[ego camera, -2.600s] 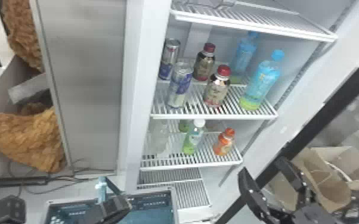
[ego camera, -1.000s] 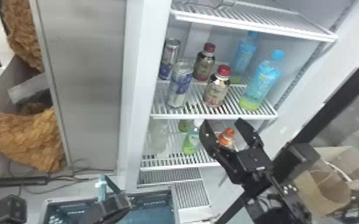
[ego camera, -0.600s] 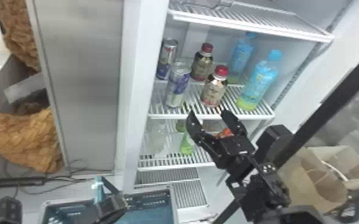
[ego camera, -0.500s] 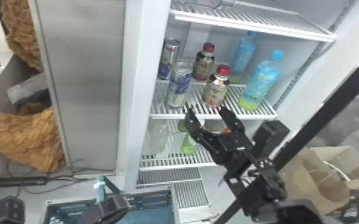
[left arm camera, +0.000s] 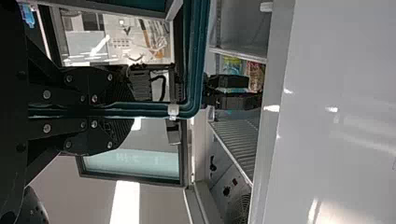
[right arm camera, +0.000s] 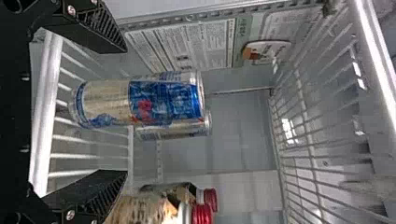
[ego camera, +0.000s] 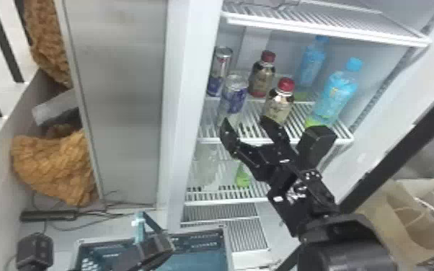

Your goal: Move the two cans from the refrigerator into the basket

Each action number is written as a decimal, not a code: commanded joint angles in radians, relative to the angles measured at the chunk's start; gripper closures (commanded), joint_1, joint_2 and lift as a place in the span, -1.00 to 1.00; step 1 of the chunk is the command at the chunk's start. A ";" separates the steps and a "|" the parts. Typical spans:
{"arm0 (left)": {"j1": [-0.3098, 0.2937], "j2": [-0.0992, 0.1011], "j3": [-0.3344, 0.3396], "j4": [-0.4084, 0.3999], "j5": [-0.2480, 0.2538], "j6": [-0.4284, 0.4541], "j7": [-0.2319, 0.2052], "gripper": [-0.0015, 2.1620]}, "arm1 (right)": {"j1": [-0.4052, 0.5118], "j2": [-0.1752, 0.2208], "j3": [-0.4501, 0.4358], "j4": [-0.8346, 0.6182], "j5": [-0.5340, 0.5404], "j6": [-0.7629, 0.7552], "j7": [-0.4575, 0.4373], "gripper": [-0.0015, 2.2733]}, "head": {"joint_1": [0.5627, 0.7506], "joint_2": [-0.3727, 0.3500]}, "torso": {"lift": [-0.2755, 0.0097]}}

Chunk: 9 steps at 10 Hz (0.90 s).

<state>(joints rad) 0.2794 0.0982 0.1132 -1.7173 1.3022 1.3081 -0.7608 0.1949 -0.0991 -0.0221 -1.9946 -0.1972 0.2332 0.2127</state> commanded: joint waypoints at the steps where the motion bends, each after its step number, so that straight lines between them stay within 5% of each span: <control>1: 0.000 0.000 -0.002 0.000 0.000 0.000 0.000 0.10 | -0.038 -0.007 0.030 0.037 0.004 0.000 -0.010 -0.90 | 0.41 -0.63 | 0.72; 9: 0.000 0.002 0.000 0.000 0.000 0.000 0.000 0.10 | -0.178 -0.021 0.082 0.170 0.000 -0.003 -0.061 -0.89 | 0.41 -0.53 | 0.72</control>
<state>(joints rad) 0.2798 0.0997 0.1134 -1.7170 1.3022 1.3081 -0.7598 0.0269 -0.1185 0.0555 -1.8335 -0.1963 0.2327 0.1520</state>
